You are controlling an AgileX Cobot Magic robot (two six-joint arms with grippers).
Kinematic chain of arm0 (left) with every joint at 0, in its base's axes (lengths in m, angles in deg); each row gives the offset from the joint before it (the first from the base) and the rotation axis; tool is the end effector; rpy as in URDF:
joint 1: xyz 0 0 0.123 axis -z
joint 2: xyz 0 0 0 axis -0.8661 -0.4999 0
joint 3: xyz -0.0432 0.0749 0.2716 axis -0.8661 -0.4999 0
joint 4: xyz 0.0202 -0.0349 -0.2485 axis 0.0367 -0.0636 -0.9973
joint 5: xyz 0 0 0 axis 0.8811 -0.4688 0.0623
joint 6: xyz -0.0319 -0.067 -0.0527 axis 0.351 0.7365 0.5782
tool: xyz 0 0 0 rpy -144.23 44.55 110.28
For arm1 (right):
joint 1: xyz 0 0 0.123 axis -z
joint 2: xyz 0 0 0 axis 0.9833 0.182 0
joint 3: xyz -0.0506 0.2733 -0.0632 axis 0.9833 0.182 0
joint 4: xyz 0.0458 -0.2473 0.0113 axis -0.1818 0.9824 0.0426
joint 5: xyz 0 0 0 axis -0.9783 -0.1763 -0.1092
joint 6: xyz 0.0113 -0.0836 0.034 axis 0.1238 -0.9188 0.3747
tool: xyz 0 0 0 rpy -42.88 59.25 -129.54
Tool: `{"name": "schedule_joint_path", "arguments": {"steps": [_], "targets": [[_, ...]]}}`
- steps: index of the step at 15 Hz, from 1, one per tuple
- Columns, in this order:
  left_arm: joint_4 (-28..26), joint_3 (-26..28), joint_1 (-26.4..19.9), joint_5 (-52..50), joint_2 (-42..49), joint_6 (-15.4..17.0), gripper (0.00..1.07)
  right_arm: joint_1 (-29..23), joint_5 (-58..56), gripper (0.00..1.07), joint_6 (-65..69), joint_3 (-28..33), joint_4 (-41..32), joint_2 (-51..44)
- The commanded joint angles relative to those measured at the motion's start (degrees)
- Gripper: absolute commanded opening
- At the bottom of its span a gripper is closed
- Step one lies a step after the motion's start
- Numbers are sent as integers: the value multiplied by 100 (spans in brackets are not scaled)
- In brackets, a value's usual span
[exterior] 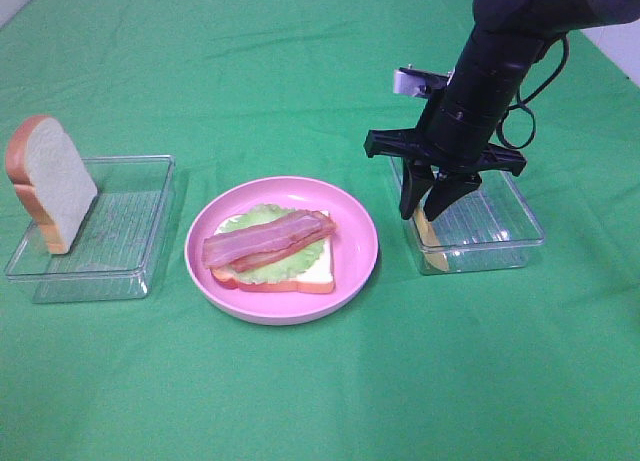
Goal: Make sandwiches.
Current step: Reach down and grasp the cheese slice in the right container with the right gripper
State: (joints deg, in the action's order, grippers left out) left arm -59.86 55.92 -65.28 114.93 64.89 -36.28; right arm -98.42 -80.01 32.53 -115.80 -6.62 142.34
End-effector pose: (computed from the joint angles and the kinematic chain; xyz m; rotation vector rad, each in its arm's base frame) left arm -0.0090 -0.0033 0.2797 -0.0704 2.0501 0.0330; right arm 0.3930 0.1523 0.1517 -0.2234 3.0591 0.3183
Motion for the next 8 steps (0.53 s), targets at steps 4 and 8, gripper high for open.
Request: {"name": "schedule_joint_path", "arguments": {"steps": [4,8], "targets": [[6,-17,29,-86,80,23,98,11,-63,0,-69,23,-11,-17],[6,-17,29,-86,80,23,98,11,-109,0,-11,23,-17,-453]]}}
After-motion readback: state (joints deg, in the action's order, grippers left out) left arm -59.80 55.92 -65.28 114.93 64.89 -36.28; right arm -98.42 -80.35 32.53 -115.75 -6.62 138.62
